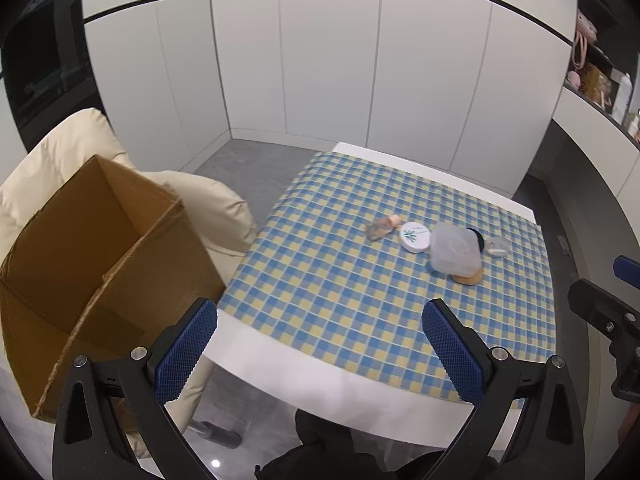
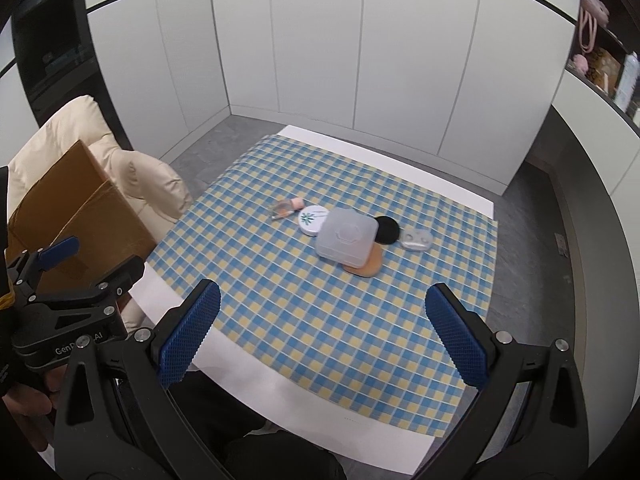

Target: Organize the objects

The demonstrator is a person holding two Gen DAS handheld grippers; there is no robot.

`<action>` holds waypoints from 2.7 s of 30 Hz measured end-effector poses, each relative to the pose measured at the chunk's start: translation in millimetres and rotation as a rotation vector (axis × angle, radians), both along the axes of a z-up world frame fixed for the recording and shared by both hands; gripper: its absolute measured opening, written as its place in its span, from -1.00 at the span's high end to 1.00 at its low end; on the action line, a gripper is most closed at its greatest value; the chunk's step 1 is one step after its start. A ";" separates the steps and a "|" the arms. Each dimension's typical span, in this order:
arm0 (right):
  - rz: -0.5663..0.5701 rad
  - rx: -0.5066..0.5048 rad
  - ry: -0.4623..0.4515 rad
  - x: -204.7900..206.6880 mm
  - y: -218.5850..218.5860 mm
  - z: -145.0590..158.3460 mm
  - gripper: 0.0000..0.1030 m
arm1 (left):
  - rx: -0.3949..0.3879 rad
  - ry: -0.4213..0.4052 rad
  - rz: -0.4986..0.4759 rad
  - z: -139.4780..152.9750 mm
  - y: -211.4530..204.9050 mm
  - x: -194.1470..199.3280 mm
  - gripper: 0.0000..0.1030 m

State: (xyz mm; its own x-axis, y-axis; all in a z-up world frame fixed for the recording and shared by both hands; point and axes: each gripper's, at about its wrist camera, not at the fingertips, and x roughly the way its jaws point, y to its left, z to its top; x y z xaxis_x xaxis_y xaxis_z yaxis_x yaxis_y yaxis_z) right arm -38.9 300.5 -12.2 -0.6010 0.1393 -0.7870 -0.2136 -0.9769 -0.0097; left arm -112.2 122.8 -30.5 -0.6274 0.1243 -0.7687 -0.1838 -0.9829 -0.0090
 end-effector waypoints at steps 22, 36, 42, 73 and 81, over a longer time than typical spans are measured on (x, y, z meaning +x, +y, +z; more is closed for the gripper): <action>-0.113 0.006 -0.017 32.5 55.5 -2.4 -1.00 | 0.002 -0.009 -0.103 1.6 59.7 11.9 -0.99; -0.157 0.034 -0.032 47.3 76.6 -4.0 -1.00 | 0.005 -0.042 -0.176 0.1 94.5 20.8 -0.99; -0.183 0.060 -0.054 51.1 87.7 -10.4 -1.00 | 0.016 -0.078 -0.217 -3.9 115.0 19.8 -0.99; -0.278 -0.017 -0.180 -35.0 172.9 -123.8 -0.64 | -0.028 -0.203 -0.296 -108.7 196.7 -83.4 -0.91; -0.274 -0.028 -0.241 -57.9 189.2 -160.6 -0.26 | -0.033 -0.256 -0.239 -155.5 212.5 -119.8 -0.83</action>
State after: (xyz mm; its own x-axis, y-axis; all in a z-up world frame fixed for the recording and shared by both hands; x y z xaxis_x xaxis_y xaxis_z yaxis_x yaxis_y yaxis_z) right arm -96.7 489.7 -172.9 -0.3412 0.2454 -0.9074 -0.4619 -0.8845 -0.0655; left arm -232.0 335.3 -186.0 -0.3694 0.2174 -0.9035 -0.4050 -0.9127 -0.0540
